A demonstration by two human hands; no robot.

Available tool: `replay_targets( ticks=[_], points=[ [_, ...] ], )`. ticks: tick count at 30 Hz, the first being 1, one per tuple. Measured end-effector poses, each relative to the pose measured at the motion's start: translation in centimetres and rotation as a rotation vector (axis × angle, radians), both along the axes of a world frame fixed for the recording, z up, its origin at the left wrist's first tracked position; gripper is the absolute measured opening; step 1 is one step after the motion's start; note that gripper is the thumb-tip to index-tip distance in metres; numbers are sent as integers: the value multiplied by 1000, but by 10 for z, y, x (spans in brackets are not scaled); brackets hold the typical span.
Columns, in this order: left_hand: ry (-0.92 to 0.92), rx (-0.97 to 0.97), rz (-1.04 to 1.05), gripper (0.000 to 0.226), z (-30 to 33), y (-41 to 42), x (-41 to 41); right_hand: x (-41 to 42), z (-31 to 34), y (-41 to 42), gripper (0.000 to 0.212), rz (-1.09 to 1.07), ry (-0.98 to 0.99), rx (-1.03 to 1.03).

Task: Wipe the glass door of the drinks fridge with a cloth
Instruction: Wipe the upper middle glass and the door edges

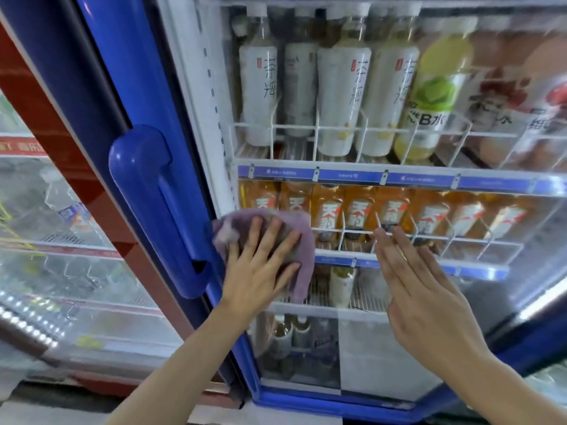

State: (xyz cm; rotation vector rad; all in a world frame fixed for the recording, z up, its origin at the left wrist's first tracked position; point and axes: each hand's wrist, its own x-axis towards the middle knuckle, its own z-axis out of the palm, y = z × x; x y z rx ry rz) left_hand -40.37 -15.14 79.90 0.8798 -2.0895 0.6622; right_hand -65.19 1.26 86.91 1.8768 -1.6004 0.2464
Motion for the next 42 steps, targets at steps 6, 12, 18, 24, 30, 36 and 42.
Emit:
replay_targets(
  ticks=[6,12,18,24,30,36,42],
  points=[
    [98,-27,-16,69,-26,4,-44,-6,0,-1,79,19,17,13],
    [-253,174,-99,65,-94,34,-37,-14,-3,-2,90,81,2,-3],
    [-50,-13,-66,78,-1,20,-50,-45,3,20,54,181,-30,-73],
    [119,-117,1,78,22,15,-106,-88,-19,59,61,18,-180,-110],
    [-288,67,-158,69,-74,56,-109,-107,-28,65,65,-101,-186,-6],
    [-98,-59,-77,78,15,48,-119,-114,-31,65,66,-81,-177,10],
    [54,-162,-12,78,44,37,-156,-111,-35,64,73,-68,-249,-4]
  ],
)
